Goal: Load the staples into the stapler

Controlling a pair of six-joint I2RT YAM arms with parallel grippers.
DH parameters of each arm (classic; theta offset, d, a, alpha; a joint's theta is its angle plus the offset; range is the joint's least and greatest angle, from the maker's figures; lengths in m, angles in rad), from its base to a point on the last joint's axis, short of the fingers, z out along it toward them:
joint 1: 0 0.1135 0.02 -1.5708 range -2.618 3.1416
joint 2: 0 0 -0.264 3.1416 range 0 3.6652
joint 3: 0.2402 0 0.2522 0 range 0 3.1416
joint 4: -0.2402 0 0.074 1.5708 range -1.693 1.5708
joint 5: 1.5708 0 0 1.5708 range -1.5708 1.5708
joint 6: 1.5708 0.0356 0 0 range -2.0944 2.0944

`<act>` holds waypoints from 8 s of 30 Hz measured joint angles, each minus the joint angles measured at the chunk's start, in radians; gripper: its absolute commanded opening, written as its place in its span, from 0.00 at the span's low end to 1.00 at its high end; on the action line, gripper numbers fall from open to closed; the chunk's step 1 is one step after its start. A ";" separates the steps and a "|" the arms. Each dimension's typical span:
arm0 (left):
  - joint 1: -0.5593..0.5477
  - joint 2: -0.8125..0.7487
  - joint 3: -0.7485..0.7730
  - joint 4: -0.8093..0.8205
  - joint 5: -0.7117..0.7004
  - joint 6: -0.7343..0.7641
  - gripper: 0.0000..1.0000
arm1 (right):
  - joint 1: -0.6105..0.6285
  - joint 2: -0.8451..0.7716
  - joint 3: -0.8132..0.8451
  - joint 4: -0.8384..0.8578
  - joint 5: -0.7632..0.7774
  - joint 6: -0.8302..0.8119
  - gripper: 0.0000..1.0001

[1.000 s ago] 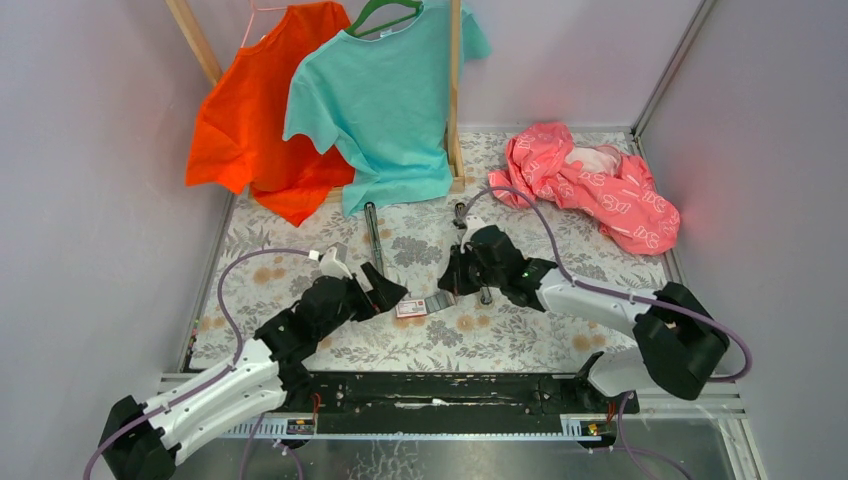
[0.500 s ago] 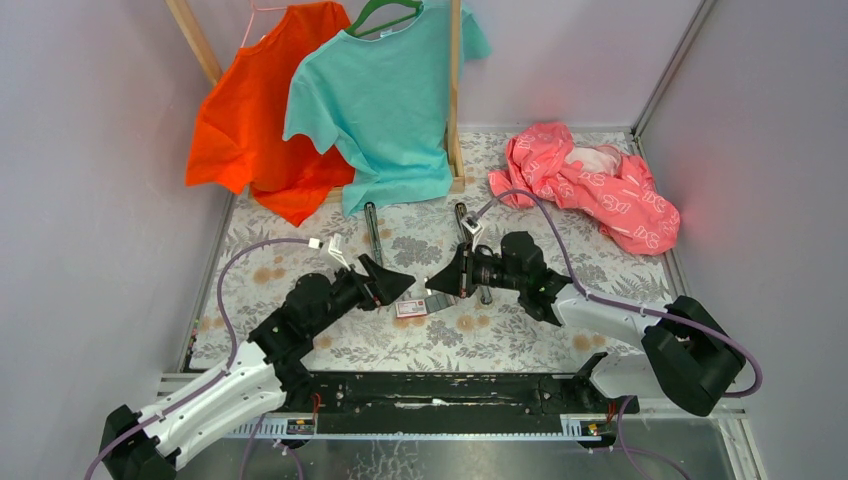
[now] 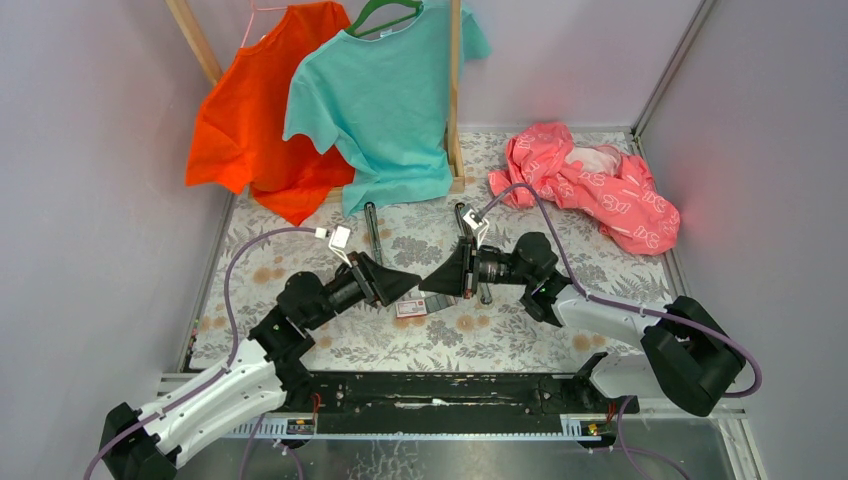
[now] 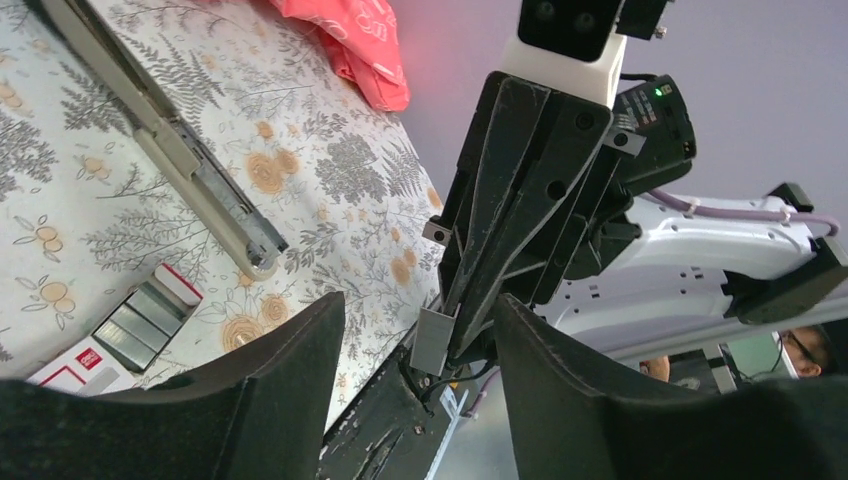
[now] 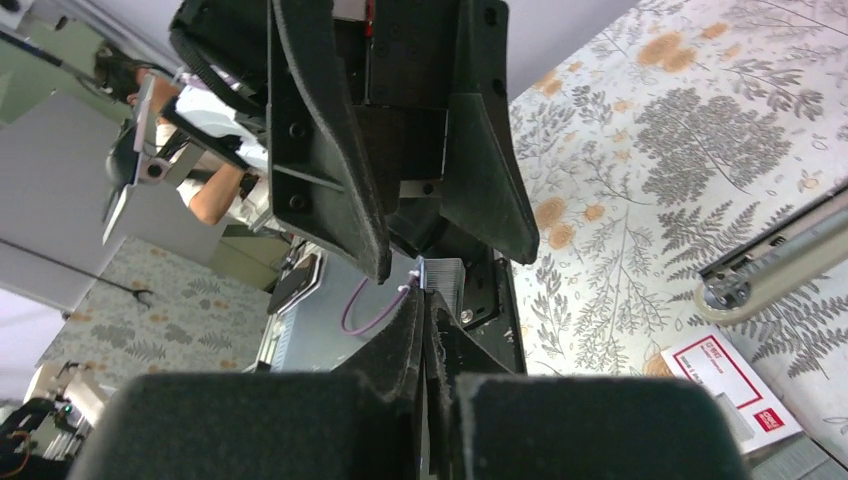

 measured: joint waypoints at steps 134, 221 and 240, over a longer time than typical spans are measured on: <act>-0.007 0.881 0.557 -0.834 -0.786 0.007 0.16 | -0.062 -0.432 -0.223 -0.580 0.834 -0.467 0.99; -0.012 0.977 0.620 -0.893 -0.783 -0.016 0.15 | -0.062 -0.420 -0.223 -0.579 0.834 -0.467 0.99; -0.014 0.956 0.595 -0.892 -0.741 -0.024 0.38 | -0.062 -0.420 -0.223 -0.579 0.833 -0.470 0.99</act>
